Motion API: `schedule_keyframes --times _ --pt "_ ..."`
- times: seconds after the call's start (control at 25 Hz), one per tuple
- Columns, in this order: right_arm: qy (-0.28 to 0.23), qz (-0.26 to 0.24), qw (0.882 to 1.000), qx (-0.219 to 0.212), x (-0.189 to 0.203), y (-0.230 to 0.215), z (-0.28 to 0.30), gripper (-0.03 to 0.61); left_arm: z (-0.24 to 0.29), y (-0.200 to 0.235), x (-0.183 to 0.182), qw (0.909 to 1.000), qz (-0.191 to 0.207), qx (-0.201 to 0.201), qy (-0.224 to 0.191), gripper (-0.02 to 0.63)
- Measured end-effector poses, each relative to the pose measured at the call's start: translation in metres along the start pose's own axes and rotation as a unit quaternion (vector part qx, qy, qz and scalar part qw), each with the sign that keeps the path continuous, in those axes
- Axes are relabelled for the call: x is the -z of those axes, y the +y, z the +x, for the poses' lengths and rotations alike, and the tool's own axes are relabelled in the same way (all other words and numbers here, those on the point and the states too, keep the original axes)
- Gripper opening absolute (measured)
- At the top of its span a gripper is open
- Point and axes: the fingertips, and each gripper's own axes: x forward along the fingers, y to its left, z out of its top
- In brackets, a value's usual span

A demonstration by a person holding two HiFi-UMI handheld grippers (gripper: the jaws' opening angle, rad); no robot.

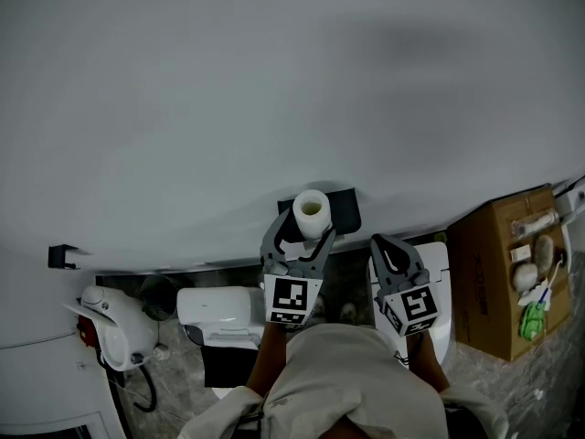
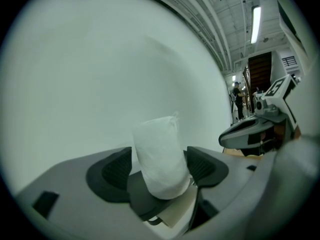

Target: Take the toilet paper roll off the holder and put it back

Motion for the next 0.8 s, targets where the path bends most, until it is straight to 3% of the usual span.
schedule_keyframes --times 0.44,0.8 --pt "-0.012 -0.008 1.000 -0.027 -0.006 0.018 -0.003 -0.004 -0.036 0.005 -0.013 0.9988 -0.021 -0.019 -0.039 0.334" --pt "-0.013 -0.016 0.998 -0.066 -0.001 0.042 -0.016 -0.005 -0.068 -0.009 -0.003 0.9984 -0.031 -0.029 -0.038 0.328"
